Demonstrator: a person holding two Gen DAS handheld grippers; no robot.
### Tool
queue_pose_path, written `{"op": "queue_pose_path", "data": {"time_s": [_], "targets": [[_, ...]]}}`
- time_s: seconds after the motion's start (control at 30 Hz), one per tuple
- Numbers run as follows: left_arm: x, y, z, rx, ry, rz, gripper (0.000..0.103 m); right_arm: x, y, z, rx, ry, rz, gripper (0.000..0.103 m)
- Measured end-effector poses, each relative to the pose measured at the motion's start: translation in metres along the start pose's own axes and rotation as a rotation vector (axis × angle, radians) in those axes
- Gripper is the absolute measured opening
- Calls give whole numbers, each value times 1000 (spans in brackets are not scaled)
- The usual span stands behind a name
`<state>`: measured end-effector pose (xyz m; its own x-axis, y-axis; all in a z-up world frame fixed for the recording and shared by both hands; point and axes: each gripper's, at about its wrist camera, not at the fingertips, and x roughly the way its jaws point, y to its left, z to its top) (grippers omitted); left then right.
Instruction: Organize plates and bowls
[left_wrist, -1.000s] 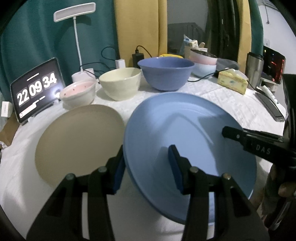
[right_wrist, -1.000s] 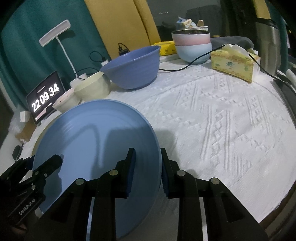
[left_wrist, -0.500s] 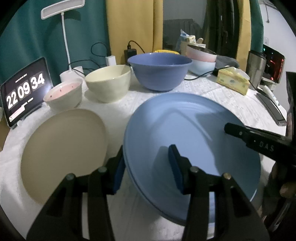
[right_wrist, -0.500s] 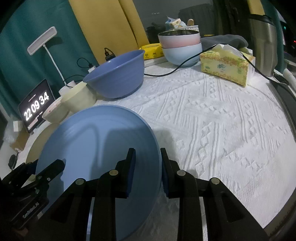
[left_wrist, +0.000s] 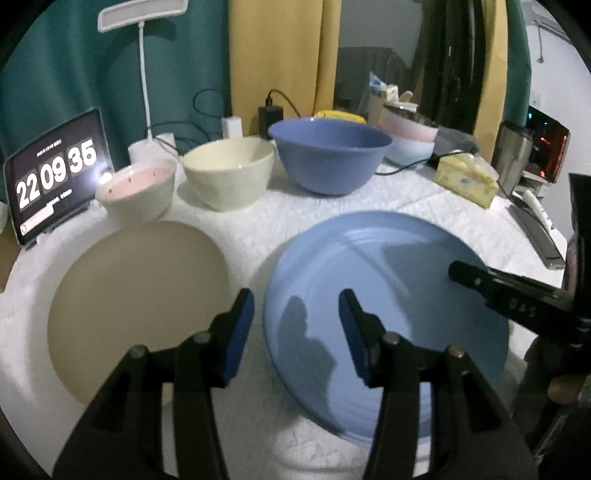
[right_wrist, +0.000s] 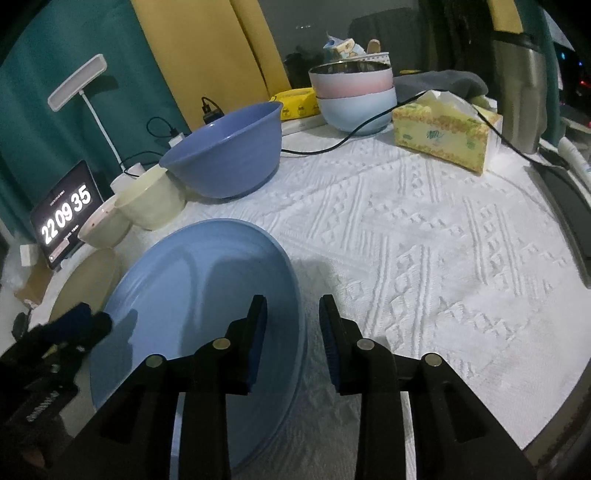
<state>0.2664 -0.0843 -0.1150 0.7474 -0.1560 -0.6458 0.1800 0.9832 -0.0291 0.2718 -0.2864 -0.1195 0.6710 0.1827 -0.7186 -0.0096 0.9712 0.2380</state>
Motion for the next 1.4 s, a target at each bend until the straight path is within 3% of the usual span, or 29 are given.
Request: {"op": "queue_pose_path", "data": {"time_s": [0.63, 1.4], "targets": [[-42, 35, -5, -56, -80, -18, 51, -38, 30, -4, -46, -75, -117, 35], [-78, 103, -23, -142, -149, 16, 56, -57, 111, -12, -179, -103, -79, 36]]}}
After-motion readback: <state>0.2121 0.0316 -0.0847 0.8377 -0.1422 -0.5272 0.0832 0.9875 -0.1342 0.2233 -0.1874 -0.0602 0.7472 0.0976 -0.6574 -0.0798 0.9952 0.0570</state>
